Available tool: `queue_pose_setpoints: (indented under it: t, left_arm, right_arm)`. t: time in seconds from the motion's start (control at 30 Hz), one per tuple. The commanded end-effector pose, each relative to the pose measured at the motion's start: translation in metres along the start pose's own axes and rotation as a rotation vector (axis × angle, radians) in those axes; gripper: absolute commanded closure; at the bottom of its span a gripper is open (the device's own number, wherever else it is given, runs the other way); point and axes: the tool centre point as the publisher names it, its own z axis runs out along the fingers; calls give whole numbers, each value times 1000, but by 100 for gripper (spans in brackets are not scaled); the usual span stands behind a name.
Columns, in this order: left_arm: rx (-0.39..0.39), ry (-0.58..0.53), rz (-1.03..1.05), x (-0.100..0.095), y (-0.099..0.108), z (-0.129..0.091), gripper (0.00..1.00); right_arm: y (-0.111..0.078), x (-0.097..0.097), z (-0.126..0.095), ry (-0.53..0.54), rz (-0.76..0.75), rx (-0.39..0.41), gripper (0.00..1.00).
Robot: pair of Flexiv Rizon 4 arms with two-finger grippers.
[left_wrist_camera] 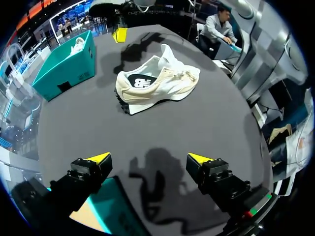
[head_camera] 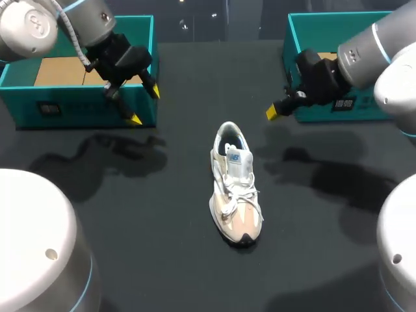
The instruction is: Take the shoe out of the shoebox, open the shoe tongue, remove and reinsert the insole, then place the shoe into the shoebox
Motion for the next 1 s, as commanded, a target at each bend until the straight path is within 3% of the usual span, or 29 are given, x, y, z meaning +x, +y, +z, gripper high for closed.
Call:
queue_pose_setpoints:
  t: [0.03, 0.27, 0.37, 0.4, 0.57, 0.67, 1.0]
  left_arm:
    - [-3, 6, 0, -2, 0, -1, 0]
    - [-3, 6, 0, -2, 0, -1, 0]
    - [-26, 28, 70, -6, 10, -11, 0]
    - [-31, 39, 89, -8, 15, -16, 0]
    - [-62, 63, 175, -15, 34, -35, 0]
    - [-52, 72, 204, -15, 37, -40, 0]
    - [-52, 72, 204, -15, 37, -40, 0]
  right_arm:
    - [2, 5, -4, -182, 3, 100, 100]
    - [2, 5, -4, -182, 3, 100, 100]
    - [3, 20, 14, -195, 6, 69, 100]
    - [2, 26, 21, -255, 38, 62, 100]
    - [-6, 52, 39, -325, 57, 29, 100]
    - [-10, 63, 43, -461, 95, 24, 100]
    - [-10, 63, 43, -461, 95, 24, 100]
